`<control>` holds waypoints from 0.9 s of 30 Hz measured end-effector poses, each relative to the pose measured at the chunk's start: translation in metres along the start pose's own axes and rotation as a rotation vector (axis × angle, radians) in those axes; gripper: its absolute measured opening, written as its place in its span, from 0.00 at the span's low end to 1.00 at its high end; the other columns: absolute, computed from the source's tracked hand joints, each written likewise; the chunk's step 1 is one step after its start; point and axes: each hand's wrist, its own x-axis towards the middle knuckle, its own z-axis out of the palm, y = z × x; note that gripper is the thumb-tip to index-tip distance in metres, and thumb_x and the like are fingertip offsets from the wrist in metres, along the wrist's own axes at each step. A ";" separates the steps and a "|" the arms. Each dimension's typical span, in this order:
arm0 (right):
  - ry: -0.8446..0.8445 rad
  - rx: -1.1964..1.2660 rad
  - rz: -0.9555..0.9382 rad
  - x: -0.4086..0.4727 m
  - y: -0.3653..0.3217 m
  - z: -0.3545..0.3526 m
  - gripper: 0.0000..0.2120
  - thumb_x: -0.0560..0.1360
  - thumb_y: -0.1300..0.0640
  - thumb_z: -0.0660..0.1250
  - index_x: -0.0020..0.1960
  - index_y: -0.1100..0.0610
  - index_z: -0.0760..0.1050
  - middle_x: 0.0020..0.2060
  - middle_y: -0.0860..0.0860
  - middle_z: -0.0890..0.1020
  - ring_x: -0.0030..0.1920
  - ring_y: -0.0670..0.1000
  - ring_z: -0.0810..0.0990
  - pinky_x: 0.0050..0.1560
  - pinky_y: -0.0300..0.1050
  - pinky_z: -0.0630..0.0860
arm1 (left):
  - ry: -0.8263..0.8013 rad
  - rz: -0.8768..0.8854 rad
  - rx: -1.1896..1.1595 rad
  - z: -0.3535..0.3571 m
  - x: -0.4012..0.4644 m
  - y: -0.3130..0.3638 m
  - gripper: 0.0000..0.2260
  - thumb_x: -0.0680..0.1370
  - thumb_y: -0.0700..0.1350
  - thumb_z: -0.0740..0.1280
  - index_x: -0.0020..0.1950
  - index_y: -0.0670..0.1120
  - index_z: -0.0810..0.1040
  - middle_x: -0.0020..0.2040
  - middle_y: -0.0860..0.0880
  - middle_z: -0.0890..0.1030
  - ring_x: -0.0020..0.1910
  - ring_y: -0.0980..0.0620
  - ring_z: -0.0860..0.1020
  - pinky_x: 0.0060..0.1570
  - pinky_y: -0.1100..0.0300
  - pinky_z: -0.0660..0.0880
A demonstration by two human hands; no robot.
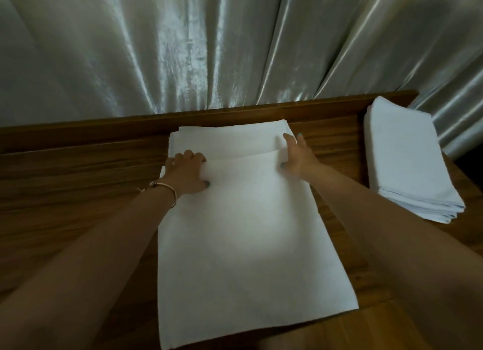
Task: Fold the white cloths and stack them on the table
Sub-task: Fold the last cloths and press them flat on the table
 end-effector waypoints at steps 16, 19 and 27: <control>0.212 0.081 0.060 -0.011 0.024 -0.047 0.12 0.73 0.50 0.71 0.54 0.52 0.79 0.46 0.50 0.81 0.46 0.52 0.80 0.46 0.48 0.78 | 0.094 0.078 0.215 -0.056 -0.026 -0.022 0.18 0.78 0.63 0.57 0.54 0.48 0.69 0.43 0.47 0.76 0.39 0.48 0.73 0.38 0.56 0.71; 0.346 0.373 0.051 -0.013 0.013 -0.059 0.07 0.73 0.58 0.72 0.50 0.53 0.79 0.42 0.52 0.82 0.43 0.53 0.83 0.48 0.54 0.82 | 0.331 0.088 0.223 -0.077 -0.035 -0.017 0.17 0.79 0.59 0.57 0.55 0.46 0.70 0.47 0.44 0.79 0.42 0.43 0.77 0.37 0.55 0.68; 0.390 0.440 -0.027 -0.054 0.016 -0.051 0.08 0.74 0.62 0.71 0.52 0.58 0.80 0.51 0.54 0.81 0.51 0.52 0.79 0.52 0.48 0.79 | 0.438 0.089 0.253 -0.067 -0.077 -0.004 0.09 0.77 0.38 0.63 0.57 0.42 0.70 0.52 0.42 0.76 0.49 0.42 0.76 0.48 0.53 0.68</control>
